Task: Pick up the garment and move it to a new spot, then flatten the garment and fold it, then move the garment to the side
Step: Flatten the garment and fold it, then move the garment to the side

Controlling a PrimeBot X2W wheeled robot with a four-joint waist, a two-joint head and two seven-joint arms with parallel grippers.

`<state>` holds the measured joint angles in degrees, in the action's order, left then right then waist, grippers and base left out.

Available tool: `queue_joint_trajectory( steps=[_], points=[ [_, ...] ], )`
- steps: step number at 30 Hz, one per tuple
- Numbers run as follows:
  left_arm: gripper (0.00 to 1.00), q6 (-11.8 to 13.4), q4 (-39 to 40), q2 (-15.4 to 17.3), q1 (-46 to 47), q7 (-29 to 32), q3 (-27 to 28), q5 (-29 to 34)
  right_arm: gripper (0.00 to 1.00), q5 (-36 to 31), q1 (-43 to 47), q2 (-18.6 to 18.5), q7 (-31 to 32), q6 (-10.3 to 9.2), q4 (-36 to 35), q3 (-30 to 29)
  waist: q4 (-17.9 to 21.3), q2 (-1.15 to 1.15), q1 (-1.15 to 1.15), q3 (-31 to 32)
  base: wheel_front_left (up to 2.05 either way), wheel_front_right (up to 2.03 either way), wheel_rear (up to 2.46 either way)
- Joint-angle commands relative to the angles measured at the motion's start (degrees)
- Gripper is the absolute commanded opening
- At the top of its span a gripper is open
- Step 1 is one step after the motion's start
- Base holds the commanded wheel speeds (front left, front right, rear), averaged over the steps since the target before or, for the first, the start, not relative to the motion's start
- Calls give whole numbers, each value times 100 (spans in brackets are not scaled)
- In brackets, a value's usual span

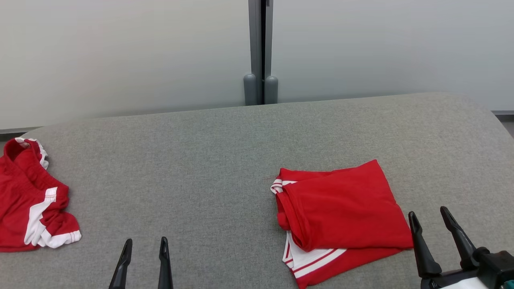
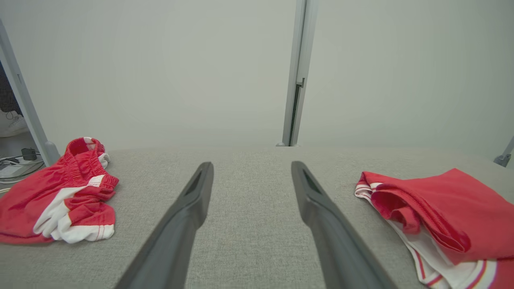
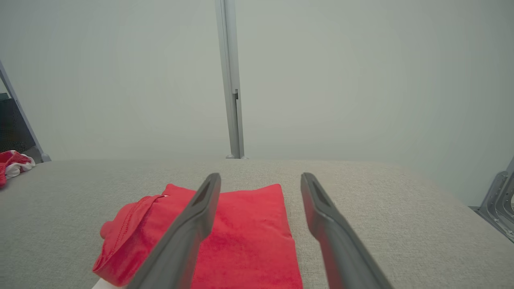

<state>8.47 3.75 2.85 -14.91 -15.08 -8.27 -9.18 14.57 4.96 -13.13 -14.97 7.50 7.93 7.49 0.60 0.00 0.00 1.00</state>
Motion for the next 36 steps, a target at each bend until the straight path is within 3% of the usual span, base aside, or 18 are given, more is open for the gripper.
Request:
queue_joint_trajectory(
  steps=[1,16,22,27,33,36],
  points=[
    [100,9,-24,13,-47,-11,36,16,100,26,37,44,-27,-3,-51,-26,10,0,0,18,0,0,0],
    [100,-3,-68,13,-7,-11,-5,214,100,-11,46,138,-30,-3,-8,3,-133,0,0,35,0,0,0],
    [100,-40,-86,12,130,-11,-130,312,100,283,-311,31,-21,-3,474,210,-225,0,0,-167,0,0,0],
    [100,-168,-131,13,478,-11,-399,418,100,1041,-1263,-434,146,-2,1373,648,-362,0,0,-669,0,0,0],
    [100,-186,-159,13,999,-11,-642,449,100,2800,-2288,-1346,1598,-2,1848,1283,-518,0,0,-1290,0,0,0],
    [100,-171,-75,13,1194,-11,-725,364,100,3154,-2586,-1841,2057,-2,1918,1531,-588,0,0,-1493,0,0,0]
  ],
)
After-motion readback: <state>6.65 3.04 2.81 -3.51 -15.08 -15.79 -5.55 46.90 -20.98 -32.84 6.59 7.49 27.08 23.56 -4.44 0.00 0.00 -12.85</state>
